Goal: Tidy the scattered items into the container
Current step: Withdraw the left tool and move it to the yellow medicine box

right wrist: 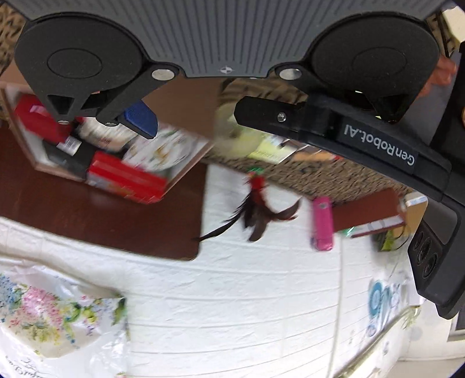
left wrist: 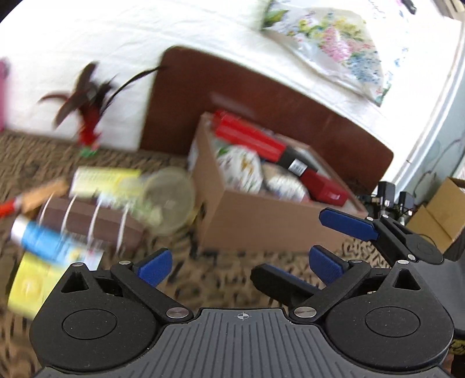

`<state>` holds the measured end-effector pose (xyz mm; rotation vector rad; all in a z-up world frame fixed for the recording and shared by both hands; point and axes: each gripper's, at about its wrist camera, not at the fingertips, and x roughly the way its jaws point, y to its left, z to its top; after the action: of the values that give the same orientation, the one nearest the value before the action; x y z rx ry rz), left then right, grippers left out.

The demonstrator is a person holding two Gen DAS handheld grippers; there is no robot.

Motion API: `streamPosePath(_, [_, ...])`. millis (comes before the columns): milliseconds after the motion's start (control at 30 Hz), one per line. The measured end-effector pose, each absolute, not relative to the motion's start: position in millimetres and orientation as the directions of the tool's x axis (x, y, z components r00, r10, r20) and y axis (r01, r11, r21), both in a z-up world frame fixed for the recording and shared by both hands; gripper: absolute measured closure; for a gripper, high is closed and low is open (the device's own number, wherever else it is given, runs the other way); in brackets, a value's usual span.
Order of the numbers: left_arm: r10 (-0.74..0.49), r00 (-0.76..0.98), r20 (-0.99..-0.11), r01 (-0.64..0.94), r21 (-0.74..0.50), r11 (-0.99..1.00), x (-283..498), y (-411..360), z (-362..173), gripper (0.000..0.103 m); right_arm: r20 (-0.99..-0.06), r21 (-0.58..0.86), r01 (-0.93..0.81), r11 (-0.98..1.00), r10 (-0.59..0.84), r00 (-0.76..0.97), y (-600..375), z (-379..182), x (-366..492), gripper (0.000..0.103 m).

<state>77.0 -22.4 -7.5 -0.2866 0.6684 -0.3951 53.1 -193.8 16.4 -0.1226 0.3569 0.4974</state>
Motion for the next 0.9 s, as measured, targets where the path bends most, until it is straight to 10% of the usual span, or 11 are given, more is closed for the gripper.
streamPosePath(900, [-0.191,0.739,-0.646,-0.029,-0.314,0.949,38.4,115.0,-74.0,0.000,-0.577,0.055,-0.589,0.806,0.507,0.641,-73.4,-43.6,17.6,0.001])
